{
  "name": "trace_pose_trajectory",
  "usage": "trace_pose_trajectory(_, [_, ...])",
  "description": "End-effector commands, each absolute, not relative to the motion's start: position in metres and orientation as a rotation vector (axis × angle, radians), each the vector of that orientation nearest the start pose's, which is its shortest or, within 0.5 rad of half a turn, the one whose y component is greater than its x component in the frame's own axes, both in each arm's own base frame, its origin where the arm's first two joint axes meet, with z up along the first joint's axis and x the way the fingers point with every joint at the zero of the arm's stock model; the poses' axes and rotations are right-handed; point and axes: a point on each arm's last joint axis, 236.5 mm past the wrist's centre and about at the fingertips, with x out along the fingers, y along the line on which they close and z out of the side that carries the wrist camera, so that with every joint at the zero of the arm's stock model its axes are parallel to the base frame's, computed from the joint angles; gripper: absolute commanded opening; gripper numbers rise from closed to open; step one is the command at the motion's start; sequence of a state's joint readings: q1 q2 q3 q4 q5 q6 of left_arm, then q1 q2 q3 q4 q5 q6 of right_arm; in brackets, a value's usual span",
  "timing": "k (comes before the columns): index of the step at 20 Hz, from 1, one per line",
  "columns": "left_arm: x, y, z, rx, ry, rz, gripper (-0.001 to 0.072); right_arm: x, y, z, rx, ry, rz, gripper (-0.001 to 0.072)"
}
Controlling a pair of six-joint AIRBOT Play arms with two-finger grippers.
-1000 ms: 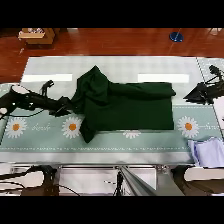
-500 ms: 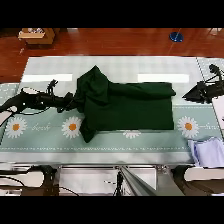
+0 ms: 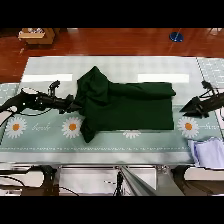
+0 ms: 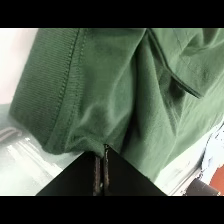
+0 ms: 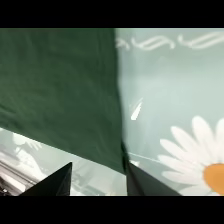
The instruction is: Fold the shirts.
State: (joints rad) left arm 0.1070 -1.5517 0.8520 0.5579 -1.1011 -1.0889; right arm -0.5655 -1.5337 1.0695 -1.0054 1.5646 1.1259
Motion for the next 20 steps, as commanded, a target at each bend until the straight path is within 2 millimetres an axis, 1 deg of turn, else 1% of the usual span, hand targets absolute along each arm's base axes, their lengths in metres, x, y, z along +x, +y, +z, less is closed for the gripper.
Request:
trace_pose_trajectory(1, [0.343, -0.145, -0.087, -0.808, 1.413, -0.542, 0.0028, 0.278, -0.012, -0.073, 0.857, 1.542, 0.353, 0.0435])
trace_pose_trajectory(3, [0.34, -0.146, -0.086, -0.811, 1.424, -0.556, 0.0028, 0.267, -0.009, -0.089, 0.865, 1.541, 0.3, 0.0435])
trace_pose_trajectory(5, [0.338, -0.148, -0.085, -0.813, 1.43, -0.564, 0.0029, 0.26, -0.002, -0.1, 0.884, 1.544, 0.282, 0.0435])
trace_pose_trajectory(7, [0.337, -0.148, -0.084, -0.815, 1.435, -0.57, 0.0029, 0.256, -0.001, -0.108, 0.891, 1.541, 0.265, 0.0435])
trace_pose_trajectory(10, [0.335, -0.149, -0.083, -0.806, 1.436, -0.587, 0.0028, 0.259, 0.004, -0.111, 0.926, 1.518, 0.251, 0.0434])
trace_pose_trajectory(12, [0.335, -0.149, -0.083, -0.806, 1.435, -0.586, 0.0028, 0.261, 0.015, -0.11, 0.976, 1.498, 0.271, 0.0431])
trace_pose_trajectory(13, [0.335, -0.149, -0.083, -0.805, 1.434, -0.585, 0.0029, 0.258, 0.022, -0.111, 0.985, 1.505, 0.283, 0.0426])
trace_pose_trajectory(14, [0.335, -0.149, -0.083, -0.806, 1.434, -0.585, 0.0029, 0.254, 0.031, -0.114, 0.971, 1.525, 0.298, 0.0364])
trace_pose_trajectory(16, [0.335, -0.149, -0.083, -0.806, 1.434, -0.586, 0.0028, 0.25, 0.053, -0.116, 0.903, 1.563, 0.36, 0.019])
trace_pose_trajectory(17, [0.335, -0.149, -0.083, -0.806, 1.433, -0.586, 0.0028, 0.252, 0.068, -0.112, 0.871, 1.554, 0.428, 0.002])
trace_pose_trajectory(18, [0.336, -0.149, -0.08, -0.803, 1.427, -0.588, 0.0027, 0.258, 0.082, -0.103, 0.867, 1.522, 0.498, 0.0023])
trace_pose_trajectory(19, [0.34, -0.148, -0.074, -0.793, 1.406, -0.593, 0.0027, 0.267, 0.096, -0.089, 0.891, 1.479, 0.573, 0.0023])
trace_pose_trajectory(20, [0.348, -0.146, -0.06, -0.777, 1.358, -0.605, 0.0026, 0.278, 0.104, -0.069, 0.922, 1.429, 0.637, 0.0023])
